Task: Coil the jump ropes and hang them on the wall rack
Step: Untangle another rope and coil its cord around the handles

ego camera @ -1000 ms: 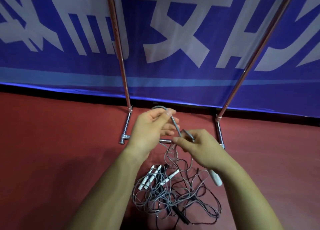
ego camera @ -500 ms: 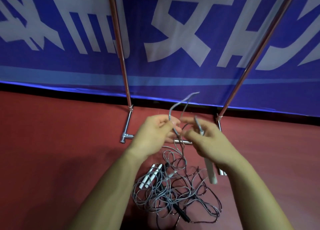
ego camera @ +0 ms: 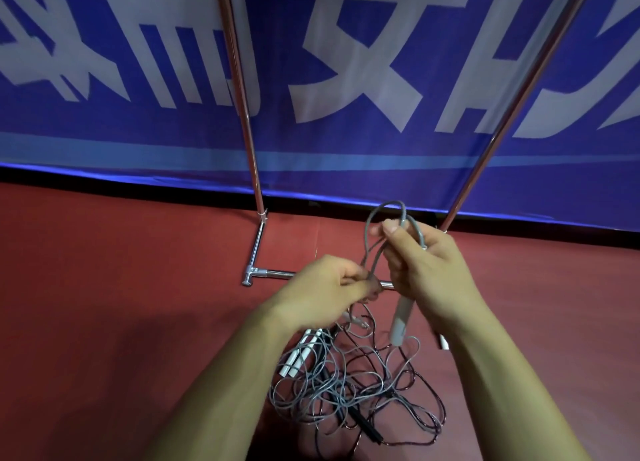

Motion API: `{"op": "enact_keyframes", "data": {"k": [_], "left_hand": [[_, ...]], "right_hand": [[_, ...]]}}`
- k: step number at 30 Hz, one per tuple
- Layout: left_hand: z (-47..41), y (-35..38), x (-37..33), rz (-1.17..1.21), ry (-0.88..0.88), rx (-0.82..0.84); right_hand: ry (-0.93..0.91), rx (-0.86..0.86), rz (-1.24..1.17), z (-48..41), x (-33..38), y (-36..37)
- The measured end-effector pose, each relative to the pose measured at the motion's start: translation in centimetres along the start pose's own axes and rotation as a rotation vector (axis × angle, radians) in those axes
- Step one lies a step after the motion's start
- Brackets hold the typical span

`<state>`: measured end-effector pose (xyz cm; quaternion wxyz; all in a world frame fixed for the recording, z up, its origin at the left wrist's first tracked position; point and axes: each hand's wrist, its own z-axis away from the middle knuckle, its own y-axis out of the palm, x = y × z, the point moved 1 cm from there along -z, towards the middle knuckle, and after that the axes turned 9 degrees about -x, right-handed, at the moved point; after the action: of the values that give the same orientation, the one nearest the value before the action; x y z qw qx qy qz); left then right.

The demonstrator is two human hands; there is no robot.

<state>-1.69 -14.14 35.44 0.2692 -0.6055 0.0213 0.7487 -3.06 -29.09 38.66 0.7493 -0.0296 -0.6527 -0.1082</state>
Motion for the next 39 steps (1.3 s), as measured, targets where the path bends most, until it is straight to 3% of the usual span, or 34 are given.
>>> {"op": "enact_keyframes", "data": {"k": [3,8,11,13,18,20,22,25,31,34,36,39], "left_hand": [[-0.4,-0.4,-0.3,0.184,0.005,-0.142],[-0.3,-1.7,-2.1,0.777,-0.005,-0.36],[-0.3,-2.2,-2.2,0.965,-0.069,-0.406],[-0.6,-2.3,-1.6,0.86,-0.093,-0.367],[0.2,-0.9,-0.6,0.193,-0.066,0.063],[0.4,-0.5,-0.5,-0.006,-0.048,0.046],[0.3,-0.4,-0.4,-0.03,-0.045,-0.012],[0.1,-0.4,-1.1,0.273,-0.065,-0.107],[-0.4,-1.4,-2.3,0.925,-0.149,-0.365],[-0.3,-1.7,-2.2,1.028,-0.223,-0.45],[-0.2,-2.2,-1.5,0.697,-0.285,-0.525],[-0.3,-3.2,0.2,-0.172,-0.212,-0.696]], "right_hand": [[-0.018,0.069,0.153,0.0,-0.2,-0.5],[-0.016,0.331,0.481,0.8,-0.6,-0.6],[-0.115,0.289,0.688,0.7,-1.4,-0.3],[-0.16,0.178,0.642,0.4,-1.3,0.0],[0.005,-0.001,0.085,-0.3,-0.4,-0.2],[0.072,-0.016,-0.047,-0.3,-0.3,-0.2],[0.114,-0.03,-0.11,-0.5,-0.5,-0.5],[0.148,-0.006,-0.045,-0.8,-0.9,-1.0],[0.073,0.3,0.352,0.4,-1.5,-0.9],[-0.001,0.33,0.434,0.5,-1.2,-0.6],[0.008,0.294,0.401,0.5,-1.2,-0.4],[0.112,0.202,0.283,0.3,-1.3,-0.3]]}}
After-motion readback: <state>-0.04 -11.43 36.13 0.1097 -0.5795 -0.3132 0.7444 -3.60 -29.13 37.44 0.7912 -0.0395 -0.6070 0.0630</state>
